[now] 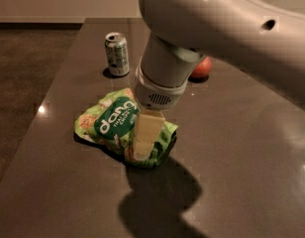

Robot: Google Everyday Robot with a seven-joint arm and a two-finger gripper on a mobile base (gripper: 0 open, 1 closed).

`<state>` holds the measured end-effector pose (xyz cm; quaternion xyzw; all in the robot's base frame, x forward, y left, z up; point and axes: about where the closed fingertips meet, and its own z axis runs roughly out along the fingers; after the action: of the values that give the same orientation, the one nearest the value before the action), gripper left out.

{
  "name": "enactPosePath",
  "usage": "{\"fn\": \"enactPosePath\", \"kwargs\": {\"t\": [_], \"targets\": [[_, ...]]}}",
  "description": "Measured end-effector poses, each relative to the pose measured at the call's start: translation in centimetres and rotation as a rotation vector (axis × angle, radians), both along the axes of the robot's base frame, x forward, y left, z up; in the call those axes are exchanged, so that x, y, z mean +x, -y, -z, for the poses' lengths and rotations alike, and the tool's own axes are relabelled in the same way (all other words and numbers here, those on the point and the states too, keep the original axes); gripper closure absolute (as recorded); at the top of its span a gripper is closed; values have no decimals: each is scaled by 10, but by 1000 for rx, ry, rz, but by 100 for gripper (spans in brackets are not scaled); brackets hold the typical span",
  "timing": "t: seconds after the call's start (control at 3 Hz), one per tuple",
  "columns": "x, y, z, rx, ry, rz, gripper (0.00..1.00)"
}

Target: Pick green rice chip bag

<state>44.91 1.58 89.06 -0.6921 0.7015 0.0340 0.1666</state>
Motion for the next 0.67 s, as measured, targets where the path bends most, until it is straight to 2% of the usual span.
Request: {"fn": "enactPosePath", "kwargs": {"t": [0.67], "targets": [[10, -8, 24, -40, -18, 26, 0]]}}
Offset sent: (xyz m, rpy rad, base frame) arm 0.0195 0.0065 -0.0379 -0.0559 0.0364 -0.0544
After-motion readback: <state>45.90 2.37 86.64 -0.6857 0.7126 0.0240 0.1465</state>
